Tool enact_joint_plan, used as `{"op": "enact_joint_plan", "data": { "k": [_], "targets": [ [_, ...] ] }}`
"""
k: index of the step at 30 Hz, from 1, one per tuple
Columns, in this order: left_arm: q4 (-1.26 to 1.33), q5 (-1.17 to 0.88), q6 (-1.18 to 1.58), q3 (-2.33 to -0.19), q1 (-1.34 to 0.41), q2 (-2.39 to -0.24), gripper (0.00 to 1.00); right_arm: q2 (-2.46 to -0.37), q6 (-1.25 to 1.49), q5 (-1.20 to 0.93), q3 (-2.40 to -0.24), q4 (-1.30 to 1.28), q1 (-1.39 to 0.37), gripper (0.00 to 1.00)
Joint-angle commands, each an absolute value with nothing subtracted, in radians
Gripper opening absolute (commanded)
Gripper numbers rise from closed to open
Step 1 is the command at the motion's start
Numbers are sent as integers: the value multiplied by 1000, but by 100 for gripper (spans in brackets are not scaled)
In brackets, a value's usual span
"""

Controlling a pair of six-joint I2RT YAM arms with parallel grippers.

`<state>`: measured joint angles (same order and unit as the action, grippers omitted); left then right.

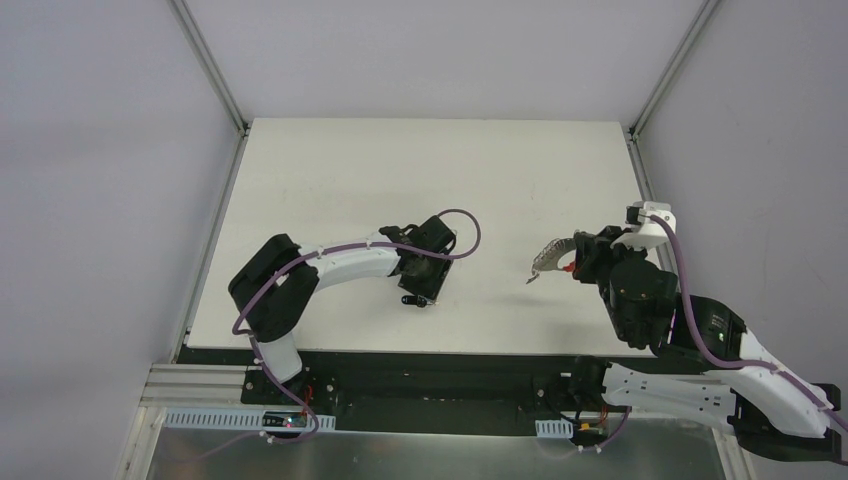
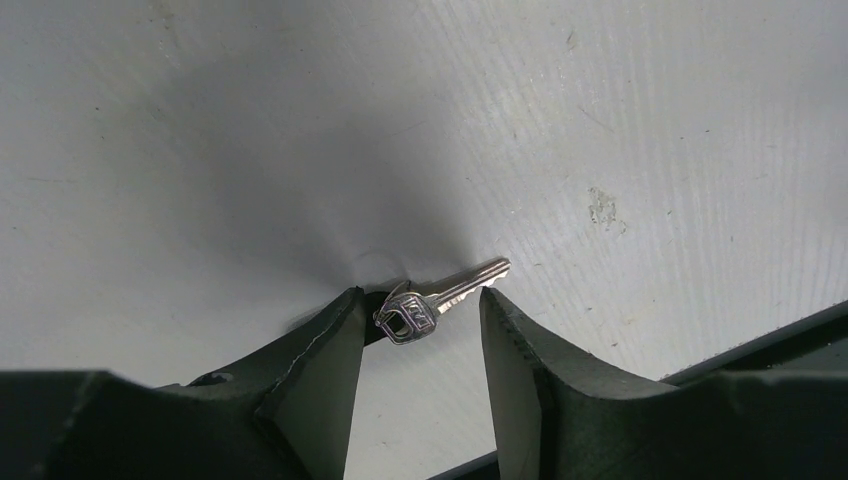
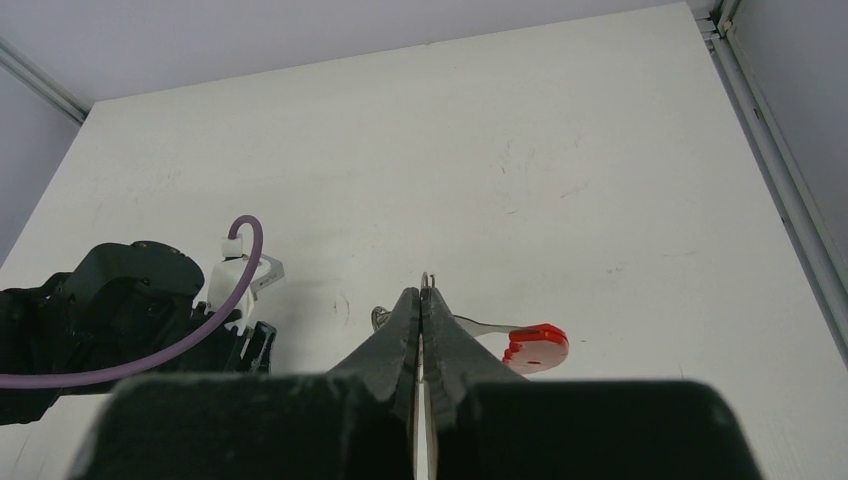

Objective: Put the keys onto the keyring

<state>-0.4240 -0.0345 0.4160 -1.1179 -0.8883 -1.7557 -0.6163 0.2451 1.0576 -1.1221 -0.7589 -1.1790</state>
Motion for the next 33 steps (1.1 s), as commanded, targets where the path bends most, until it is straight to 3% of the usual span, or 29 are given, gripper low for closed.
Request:
{"op": "enact_joint_plan", "data": {
  "k": [1,22,25,27,33],
  "targets": [
    [-406,-75,390,-1135,-875,-1755,44,-626,231,1071,-1132,-712,-1181,0],
    [-382,-79,387,-1085,-853,-1742,19,-636,238,1059,-1125,-701,-1180,0],
    [-381,-79,387,-1079,-852,-1735,13,-637,239,1057,-1125,-701,-1181,0],
    [-381,-75,388,-1077,-850,-1728,1,-640,239,1058,-1125,-701,-1181,0],
    [-343,-53,386,-1047,-850,-1643,0,-652,233,1045,-1121,-691,-1181,0]
  ]
}}
